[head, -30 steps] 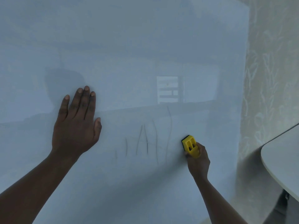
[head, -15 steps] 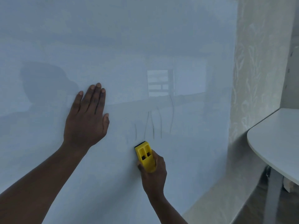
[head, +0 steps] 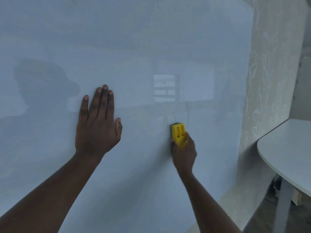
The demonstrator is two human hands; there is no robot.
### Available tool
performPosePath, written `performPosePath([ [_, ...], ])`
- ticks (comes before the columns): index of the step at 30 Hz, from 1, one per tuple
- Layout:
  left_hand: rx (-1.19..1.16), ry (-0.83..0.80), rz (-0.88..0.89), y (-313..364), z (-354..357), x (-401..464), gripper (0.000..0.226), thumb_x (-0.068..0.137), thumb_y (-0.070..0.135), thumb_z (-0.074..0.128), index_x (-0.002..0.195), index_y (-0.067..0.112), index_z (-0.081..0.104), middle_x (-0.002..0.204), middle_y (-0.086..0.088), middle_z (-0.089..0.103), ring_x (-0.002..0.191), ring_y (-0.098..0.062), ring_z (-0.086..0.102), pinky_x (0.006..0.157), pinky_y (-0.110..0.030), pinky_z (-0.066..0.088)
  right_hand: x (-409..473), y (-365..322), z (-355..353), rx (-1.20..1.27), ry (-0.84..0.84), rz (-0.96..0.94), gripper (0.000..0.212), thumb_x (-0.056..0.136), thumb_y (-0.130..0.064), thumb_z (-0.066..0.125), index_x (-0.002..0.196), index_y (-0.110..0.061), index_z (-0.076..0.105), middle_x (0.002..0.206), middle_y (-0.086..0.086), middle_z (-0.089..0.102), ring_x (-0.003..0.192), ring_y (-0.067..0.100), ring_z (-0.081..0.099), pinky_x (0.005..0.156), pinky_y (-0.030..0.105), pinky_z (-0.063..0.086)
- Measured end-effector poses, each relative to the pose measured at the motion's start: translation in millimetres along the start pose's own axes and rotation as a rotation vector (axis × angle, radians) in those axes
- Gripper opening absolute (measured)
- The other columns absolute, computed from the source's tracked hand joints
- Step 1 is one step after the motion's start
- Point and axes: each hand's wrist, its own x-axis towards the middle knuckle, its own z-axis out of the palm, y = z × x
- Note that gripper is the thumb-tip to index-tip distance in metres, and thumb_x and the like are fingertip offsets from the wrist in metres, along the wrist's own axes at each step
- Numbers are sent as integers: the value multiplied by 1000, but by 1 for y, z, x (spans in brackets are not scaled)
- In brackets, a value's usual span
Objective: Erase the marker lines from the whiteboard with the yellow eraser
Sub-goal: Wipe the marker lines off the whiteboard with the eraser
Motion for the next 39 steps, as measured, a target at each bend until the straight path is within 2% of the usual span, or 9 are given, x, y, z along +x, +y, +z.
performPosePath([
  [5, -15, 0, -7, 3, -1, 1, 71, 100, 34, 25, 158, -3, 5, 168, -21, 9, 157, -31, 8, 128, -53, 8, 58, 34, -12, -24, 18, 217, 63, 85, -42, 71, 139, -18, 49, 131, 13, 62, 119, 33, 58, 99, 38, 43],
  [10, -1, -9, -6, 2, -2, 0, 71, 101, 34, 24, 158, -2, 3, 168, -21, 7, 157, -31, 6, 128, -53, 8, 96, 32, -17, 13, 21, 281, 68, 88, -48, 66, 144, -18, 44, 141, 9, 56, 129, 30, 51, 107, 39, 38],
  [14, 2, 11, -8, 2, 1, 0, 71, 100, 34, 25, 158, -2, 5, 168, -20, 9, 157, -31, 8, 128, -52, 8, 123, 2, -14, 44, 57, 219, 70, 88, -52, 63, 145, -17, 43, 144, 8, 53, 133, 29, 48, 110, 41, 35],
  [20, -8, 11, -15, 3, 1, 1, 72, 99, 33, 26, 158, -2, 5, 168, -21, 10, 157, -32, 9, 129, -52, 7, 122, -58, -6, 41, 70, -21, 66, 87, -44, 68, 143, -18, 46, 132, 9, 58, 123, 30, 54, 102, 37, 39],
  [23, -6, 10, -16, 3, -1, 0, 72, 100, 33, 27, 158, -2, 5, 168, -20, 11, 157, -32, 10, 129, -52, 8, 77, -78, 6, 34, 53, -215, 65, 84, -38, 71, 141, -17, 49, 126, 11, 60, 116, 31, 55, 96, 35, 39],
  [27, -26, 10, -21, 3, -2, 0, 72, 100, 33, 28, 159, -1, 4, 168, -20, 11, 157, -32, 11, 128, -52, 10, 2, -83, 18, 50, -47, -471, 64, 83, -46, 62, 140, -22, 47, 124, 1, 59, 105, 20, 50, 88, 31, 41],
  [31, -20, 10, -15, 2, -1, -1, 71, 101, 34, 25, 158, -1, 3, 168, -20, 10, 157, -32, 10, 128, -52, 9, -39, -56, 14, 73, -197, -655, 59, 83, -39, 72, 136, -24, 51, 130, -11, 57, 113, 12, 52, 95, 24, 41],
  [36, -20, 3, -13, 1, 0, 0, 71, 100, 34, 25, 158, -1, 3, 168, -20, 10, 157, -32, 10, 129, -52, 8, -14, -25, -3, -36, -268, -953, 51, 81, -16, 73, 130, -13, 60, 129, 1, 63, 122, 21, 54, 103, 40, 45],
  [39, 7, 8, -19, 3, 1, -1, 71, 100, 34, 25, 158, -1, 4, 168, -20, 11, 157, -32, 11, 129, -52, 9, 23, -18, -14, -67, -283, -1096, 46, 81, -5, 67, 126, -8, 61, 126, 6, 64, 123, 24, 52, 108, 39, 41],
])
